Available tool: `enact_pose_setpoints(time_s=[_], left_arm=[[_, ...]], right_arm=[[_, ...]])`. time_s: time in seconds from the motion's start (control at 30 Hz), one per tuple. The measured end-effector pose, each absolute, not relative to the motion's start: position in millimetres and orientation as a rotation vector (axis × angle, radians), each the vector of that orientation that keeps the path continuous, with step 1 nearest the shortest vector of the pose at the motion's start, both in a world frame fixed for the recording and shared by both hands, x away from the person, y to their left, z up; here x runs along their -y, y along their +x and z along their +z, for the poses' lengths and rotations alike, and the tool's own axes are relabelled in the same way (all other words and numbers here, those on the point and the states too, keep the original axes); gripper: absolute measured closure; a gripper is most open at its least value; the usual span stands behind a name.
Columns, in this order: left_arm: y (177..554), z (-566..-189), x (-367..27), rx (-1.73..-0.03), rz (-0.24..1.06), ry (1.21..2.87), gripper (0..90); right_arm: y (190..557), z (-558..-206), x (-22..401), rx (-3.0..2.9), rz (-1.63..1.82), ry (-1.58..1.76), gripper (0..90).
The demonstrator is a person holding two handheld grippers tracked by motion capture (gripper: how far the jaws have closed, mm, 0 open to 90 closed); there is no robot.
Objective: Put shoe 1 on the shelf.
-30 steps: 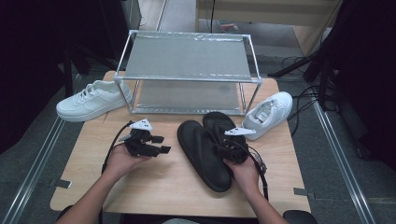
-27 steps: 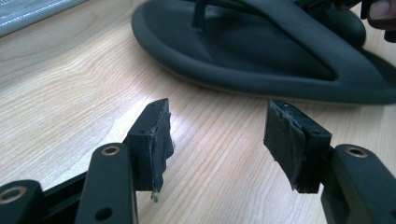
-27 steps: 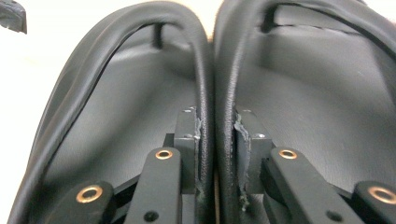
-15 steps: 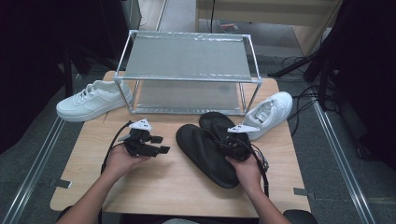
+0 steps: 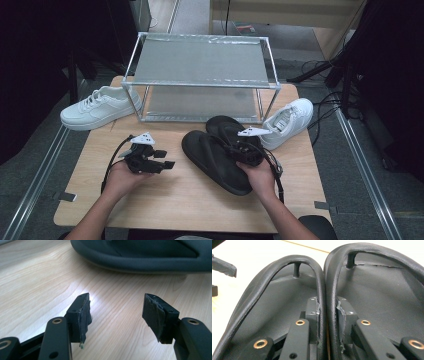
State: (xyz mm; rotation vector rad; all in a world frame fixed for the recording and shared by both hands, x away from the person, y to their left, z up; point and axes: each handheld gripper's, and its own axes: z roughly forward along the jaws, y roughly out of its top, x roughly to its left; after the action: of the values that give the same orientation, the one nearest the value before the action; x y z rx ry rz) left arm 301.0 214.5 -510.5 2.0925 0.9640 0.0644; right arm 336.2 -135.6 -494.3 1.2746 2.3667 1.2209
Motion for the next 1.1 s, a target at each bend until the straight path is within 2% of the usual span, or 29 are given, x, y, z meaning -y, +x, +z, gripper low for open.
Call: enact_pose_setpoints(time_s=[0.47, 1.1], left_arm=[[282, -513, -229, -1.018, 0.104, 2.066, 39.1], [276, -514, -234, -1.032, 0.118, 2.062, 39.0]], right_arm=[[360, -489, 116, -2.38, 1.232, 1.222, 75.0], [417, -490, 88, -2.31, 1.235, 1.24, 75.0]])
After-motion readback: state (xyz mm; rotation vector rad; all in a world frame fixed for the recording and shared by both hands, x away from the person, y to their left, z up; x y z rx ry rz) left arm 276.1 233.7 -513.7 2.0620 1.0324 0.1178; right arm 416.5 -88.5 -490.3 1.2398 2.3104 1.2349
